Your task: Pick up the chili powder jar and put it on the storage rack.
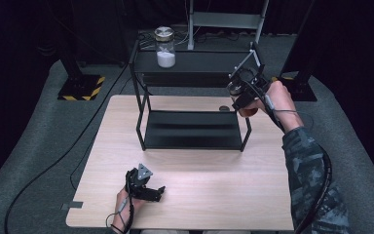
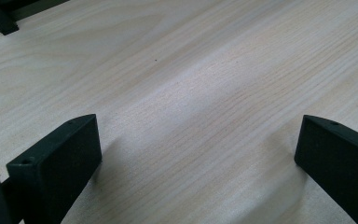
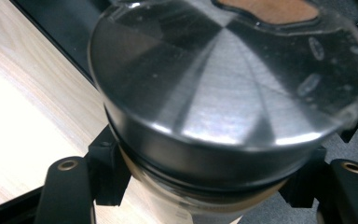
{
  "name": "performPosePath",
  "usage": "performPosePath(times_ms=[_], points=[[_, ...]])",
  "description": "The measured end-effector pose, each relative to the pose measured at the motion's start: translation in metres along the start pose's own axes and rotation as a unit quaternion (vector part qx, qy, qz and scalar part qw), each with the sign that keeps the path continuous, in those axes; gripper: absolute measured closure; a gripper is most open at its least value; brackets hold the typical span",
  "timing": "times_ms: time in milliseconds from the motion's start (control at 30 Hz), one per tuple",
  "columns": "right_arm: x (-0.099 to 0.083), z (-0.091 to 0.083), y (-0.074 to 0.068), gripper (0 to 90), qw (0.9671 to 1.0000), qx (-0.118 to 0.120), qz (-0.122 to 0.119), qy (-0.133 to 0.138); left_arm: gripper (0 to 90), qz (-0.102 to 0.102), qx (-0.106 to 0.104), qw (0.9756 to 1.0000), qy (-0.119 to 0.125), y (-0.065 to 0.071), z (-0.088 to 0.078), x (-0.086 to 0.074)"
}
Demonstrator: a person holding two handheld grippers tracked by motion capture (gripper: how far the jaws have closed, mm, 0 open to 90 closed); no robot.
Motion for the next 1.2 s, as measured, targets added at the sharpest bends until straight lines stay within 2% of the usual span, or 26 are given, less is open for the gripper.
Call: performPosePath(times_ms=[433, 1200], points=[[0.012, -0.016, 0.005, 30.8, 0.9998, -0.014, 0.001, 0.012, 0.0, 0.000, 0.000, 1.0000, 0.000, 0.000, 0.000, 0.000], [0.028, -0.036, 0.017, 30.9, 0.9981, -0.038, 0.023, 0.042, 0.0, 0.000, 0.000, 1.0000, 0.000, 0.000, 0.000, 0.000]])
Point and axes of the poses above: each handheld gripper's, and its own axes: z roughly forward along the jaws, x roughly out of its top, y roughly to its right, the point moved 9 cm from there along z, roughly forward along the jaws, and after that the axes turned 3 degrees about z, right-handed, at the moved point
